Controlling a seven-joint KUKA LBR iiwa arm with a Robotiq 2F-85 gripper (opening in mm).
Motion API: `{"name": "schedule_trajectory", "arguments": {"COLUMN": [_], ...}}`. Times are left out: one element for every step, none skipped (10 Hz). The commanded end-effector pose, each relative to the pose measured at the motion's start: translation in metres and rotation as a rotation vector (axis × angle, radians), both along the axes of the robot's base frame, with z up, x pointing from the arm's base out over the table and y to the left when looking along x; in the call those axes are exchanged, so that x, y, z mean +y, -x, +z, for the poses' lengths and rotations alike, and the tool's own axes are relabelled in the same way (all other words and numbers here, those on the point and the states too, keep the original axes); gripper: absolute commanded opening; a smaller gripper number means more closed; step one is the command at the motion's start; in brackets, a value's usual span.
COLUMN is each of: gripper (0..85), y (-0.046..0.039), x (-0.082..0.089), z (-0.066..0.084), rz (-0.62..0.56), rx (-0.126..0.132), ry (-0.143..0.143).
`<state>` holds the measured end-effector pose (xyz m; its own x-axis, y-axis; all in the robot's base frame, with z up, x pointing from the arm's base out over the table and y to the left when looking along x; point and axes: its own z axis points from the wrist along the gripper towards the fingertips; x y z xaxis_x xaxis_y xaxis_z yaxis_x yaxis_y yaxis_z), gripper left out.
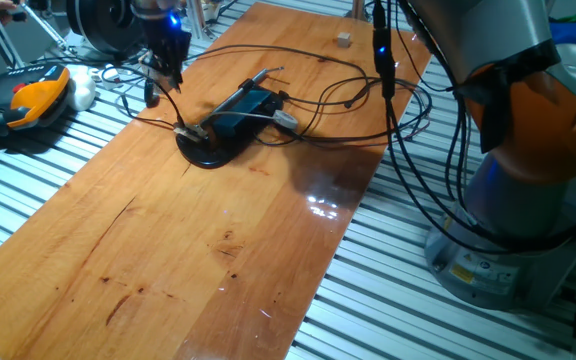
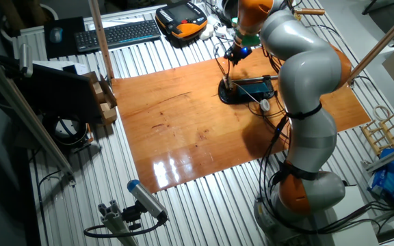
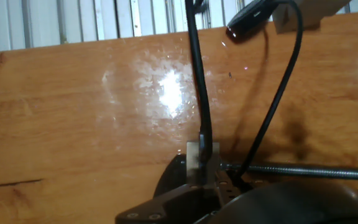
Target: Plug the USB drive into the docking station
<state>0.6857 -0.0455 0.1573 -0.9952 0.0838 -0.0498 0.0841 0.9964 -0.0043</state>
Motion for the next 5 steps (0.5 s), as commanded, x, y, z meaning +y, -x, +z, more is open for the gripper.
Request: {"name": "schedule_trajectory", "arguments": {"gripper": [0.0, 0.0, 0.0, 0.0, 0.0], "y": [0.0033, 0.0053, 0.006, 0.0061, 0.0071], "x": [0.003, 0.005, 0.007, 0.008, 0.01], "z": [-0.007, -0.013, -0.018, -0.023, -0.028], "rz": [-0.003, -0.003, -0.001, 0.002, 0.01], "rx": [-0.002, -0.002, -0.002, 0.0, 0.001], "ry": [-0.003, -0.007, -0.009, -0.015, -0.024]}}
